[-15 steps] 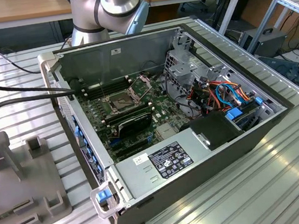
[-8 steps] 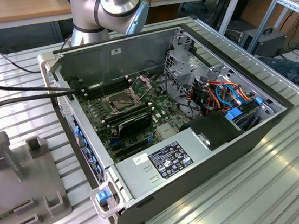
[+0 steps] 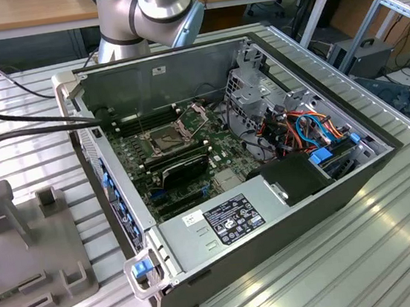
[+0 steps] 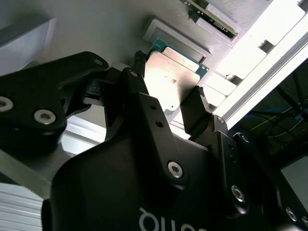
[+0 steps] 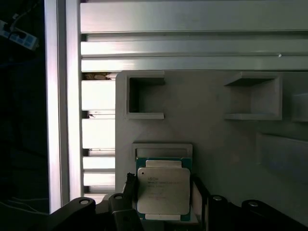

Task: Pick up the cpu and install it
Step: 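Pick up the cpu and move it towards the insertion slot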

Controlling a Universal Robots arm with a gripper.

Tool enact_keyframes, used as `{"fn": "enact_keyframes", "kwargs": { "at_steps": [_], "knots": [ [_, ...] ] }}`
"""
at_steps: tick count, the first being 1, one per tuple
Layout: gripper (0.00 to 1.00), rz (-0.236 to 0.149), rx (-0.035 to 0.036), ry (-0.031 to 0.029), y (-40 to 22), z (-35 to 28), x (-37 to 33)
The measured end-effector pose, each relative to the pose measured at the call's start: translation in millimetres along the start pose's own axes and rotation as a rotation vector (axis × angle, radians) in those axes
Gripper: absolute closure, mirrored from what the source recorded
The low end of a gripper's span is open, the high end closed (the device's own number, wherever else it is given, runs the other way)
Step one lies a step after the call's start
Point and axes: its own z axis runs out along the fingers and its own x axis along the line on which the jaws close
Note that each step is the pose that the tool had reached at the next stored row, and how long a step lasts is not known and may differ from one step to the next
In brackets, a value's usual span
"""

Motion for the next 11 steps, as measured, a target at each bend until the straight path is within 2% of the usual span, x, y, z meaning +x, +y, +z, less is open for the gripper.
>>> {"fn": "enact_keyframes", "kwargs": {
  "at_steps": [5,11],
  "knots": [
    [0.45,0.000,0.0000,-0.0001,0.0,-4.3,0.1],
    [0.45,0.000,0.0000,-0.0001,0.0,-4.6,0.1]
  ]
}}
